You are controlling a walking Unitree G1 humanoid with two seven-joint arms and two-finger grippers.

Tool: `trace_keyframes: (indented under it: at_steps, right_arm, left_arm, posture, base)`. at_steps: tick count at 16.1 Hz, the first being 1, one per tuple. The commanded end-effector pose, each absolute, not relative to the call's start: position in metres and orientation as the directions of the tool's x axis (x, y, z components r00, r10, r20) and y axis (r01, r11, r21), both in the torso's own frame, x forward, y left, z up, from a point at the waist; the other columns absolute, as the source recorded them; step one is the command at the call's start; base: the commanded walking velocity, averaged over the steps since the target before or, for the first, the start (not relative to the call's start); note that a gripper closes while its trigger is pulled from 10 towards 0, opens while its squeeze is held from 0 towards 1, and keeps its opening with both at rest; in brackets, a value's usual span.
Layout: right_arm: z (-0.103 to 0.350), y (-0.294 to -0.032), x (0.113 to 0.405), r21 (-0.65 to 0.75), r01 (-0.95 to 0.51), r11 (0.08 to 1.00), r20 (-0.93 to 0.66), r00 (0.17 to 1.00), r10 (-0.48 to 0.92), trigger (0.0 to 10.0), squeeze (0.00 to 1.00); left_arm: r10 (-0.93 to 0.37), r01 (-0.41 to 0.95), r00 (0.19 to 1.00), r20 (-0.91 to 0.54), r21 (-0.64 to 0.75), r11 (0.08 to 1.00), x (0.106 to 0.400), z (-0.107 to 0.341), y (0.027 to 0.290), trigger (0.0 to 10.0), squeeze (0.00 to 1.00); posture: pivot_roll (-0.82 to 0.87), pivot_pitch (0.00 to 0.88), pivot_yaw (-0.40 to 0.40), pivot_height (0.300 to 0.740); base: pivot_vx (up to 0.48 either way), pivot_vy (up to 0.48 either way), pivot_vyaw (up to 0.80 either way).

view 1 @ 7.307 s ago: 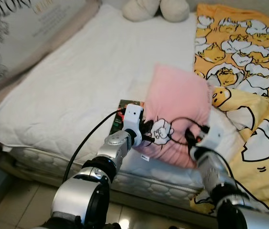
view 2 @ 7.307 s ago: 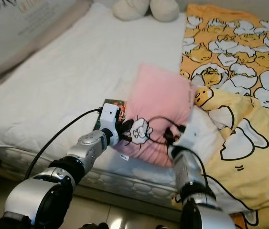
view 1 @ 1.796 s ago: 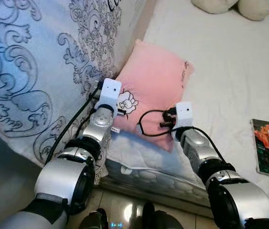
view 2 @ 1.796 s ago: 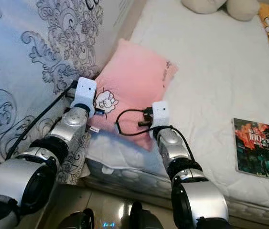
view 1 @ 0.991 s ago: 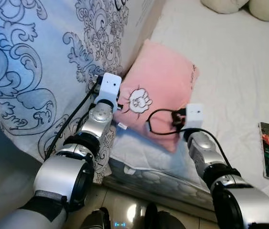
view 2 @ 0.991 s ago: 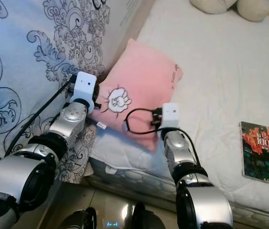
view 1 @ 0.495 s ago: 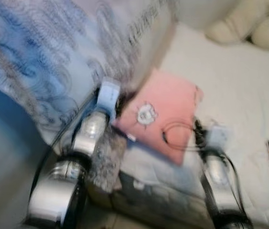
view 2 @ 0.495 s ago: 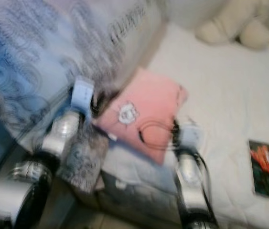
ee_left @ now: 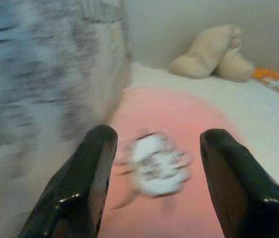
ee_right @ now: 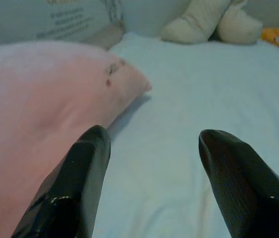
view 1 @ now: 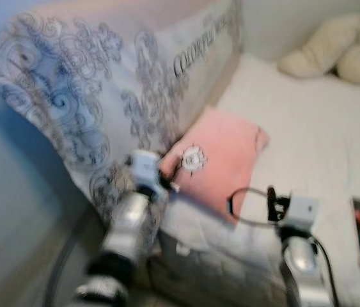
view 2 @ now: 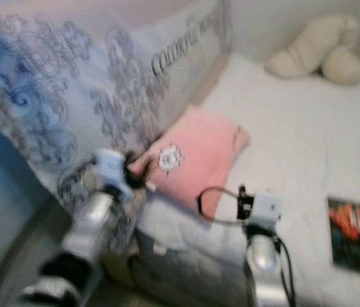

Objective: Clean up the room

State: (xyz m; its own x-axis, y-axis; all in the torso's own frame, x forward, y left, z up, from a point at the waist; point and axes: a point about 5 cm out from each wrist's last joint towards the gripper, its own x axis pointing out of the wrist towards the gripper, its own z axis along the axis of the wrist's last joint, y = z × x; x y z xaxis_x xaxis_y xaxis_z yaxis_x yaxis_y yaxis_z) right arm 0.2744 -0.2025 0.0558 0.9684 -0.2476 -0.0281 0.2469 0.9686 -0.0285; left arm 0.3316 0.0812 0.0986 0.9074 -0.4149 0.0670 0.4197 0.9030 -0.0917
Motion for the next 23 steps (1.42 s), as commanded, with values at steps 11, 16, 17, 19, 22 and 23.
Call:
trace_keyframes:
  at_steps: [11,16,17,19,22,23]
  right_arm:
    - [0.062,-0.191,0.274,-0.046,0.195,0.980,-0.007,0.981,-0.196,10.0,0.00]
    - [0.059,-0.190,0.270,-0.051,0.181,0.982,-0.032,0.983,-0.183,10.0,0.00]
    - [0.057,-0.191,0.267,-0.051,0.178,0.983,-0.038,0.983,-0.180,10.0,0.00]
    - [0.054,-0.192,0.262,-0.054,0.175,0.983,-0.048,0.983,-0.178,10.0,0.00]
    - [0.041,-0.195,0.245,-0.064,0.175,0.983,-0.102,0.978,-0.180,10.0,0.00]
    - [0.038,-0.196,0.242,-0.065,0.177,0.982,-0.115,0.976,-0.183,10.0,0.00]
  left_arm:
    - [-0.489,0.499,0.859,0.154,-0.032,0.866,0.313,0.106,0.094,10.0,0.00]
    - [-0.521,0.532,0.838,0.160,-0.028,0.846,0.313,0.111,0.087,10.0,0.00]
    - [-0.528,0.537,0.836,0.150,-0.031,0.843,0.311,0.109,0.088,10.0,0.00]
    - [-0.532,0.541,0.838,0.121,-0.055,0.839,0.311,0.105,0.088,10.0,0.00]
    - [-0.472,0.468,0.874,-0.117,-0.058,0.882,0.321,0.072,0.095,10.0,0.00]
    - [-0.425,0.427,0.893,-0.148,-0.023,0.904,0.325,0.069,0.100,10.0,0.00]
  posture:
    - [0.08,0.000,0.032,0.740]
    - [0.07,0.000,0.038,0.740]
    - [0.06,0.000,0.040,0.740]
    - [0.06,0.000,0.039,0.736]
    - [0.05,0.000,0.031,0.732]
    - [0.05,0.000,0.029,0.732]
  base:
    - [0.286,-0.364,0.00]
    - [0.000,-0.422,-0.13]
    - [0.000,-0.424,-0.49]
    - [0.268,-0.394,-0.48]
    - [0.000,0.000,-0.49]
    - [0.000,0.000,-0.49]
